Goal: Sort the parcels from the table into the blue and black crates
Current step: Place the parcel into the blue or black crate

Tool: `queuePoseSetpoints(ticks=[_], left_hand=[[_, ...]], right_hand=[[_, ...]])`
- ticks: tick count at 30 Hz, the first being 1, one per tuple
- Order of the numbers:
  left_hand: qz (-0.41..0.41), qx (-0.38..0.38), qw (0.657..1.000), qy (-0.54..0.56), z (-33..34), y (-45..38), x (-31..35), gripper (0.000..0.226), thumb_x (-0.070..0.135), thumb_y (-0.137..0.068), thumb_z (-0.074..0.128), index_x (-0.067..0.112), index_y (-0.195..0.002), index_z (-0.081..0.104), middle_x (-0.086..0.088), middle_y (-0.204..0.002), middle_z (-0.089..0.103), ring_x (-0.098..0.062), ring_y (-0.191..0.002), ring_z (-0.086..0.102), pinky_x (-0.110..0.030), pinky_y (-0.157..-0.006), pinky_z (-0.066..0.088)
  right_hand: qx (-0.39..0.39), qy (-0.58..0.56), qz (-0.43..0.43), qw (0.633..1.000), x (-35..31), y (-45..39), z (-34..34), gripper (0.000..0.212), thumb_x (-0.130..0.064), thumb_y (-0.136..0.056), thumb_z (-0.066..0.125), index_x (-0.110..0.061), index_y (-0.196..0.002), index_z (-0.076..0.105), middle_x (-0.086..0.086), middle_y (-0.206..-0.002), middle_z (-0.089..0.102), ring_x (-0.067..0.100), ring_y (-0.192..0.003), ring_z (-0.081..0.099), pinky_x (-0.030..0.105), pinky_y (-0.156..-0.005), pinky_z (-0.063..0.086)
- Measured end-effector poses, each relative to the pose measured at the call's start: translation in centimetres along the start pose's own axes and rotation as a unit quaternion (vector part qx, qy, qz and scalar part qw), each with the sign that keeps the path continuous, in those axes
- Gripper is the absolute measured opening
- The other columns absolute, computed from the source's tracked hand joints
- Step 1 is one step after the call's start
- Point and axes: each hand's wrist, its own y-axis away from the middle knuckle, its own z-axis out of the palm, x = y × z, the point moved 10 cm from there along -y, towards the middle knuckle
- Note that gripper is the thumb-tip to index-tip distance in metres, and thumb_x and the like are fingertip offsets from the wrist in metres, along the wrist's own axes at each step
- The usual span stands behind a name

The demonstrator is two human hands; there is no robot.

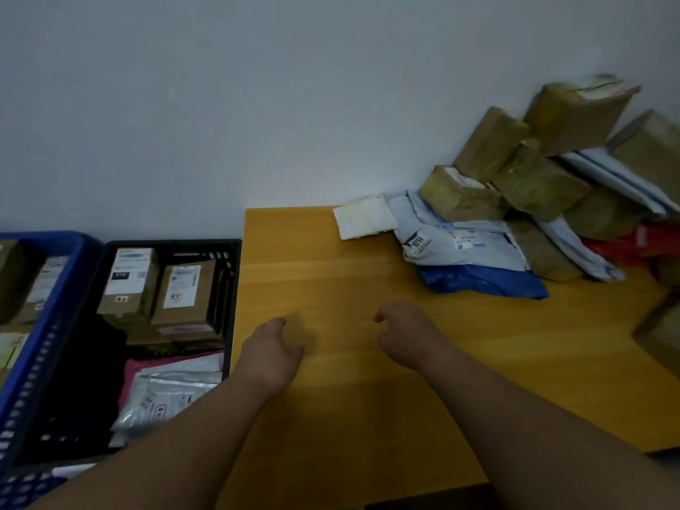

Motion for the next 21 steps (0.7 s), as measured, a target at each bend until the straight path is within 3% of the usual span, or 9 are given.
queuePoseSetpoints(ticks=[11,21], left_hand=[[0.036,-0.020,0.999,-0.016,1.0,-1.3,3.4,0.064,0.036,-0.097,0.056,0.016,-0.152,0.028,-0.010,-0.153,0.035,-0.030,-0.134,0.042,-0.040,-0.106,0.042],[0.060,-0.020,0.998,-0.017,0.9,-2.9,9.3,0.063,0.036,-0.098,0.055,0.016,-0.151,0.028,-0.010,-0.152,0.036,-0.031,-0.131,0.045,-0.042,-0.104,0.044]], right_hand=[[0.001,-0.036,0.071,0.997,6.1,2.4,0.2,0.041,-0.015,-0.097,0.048,-0.020,-0.137,0.052,0.002,-0.143,0.045,0.021,-0.128,0.046,0.034,-0.103,0.044],[0.070,-0.080,0.062,0.992,8.4,1.7,-4.7,0.040,-0.019,-0.094,0.053,-0.019,-0.134,0.056,0.005,-0.140,0.048,0.022,-0.126,0.048,0.034,-0.102,0.044]])
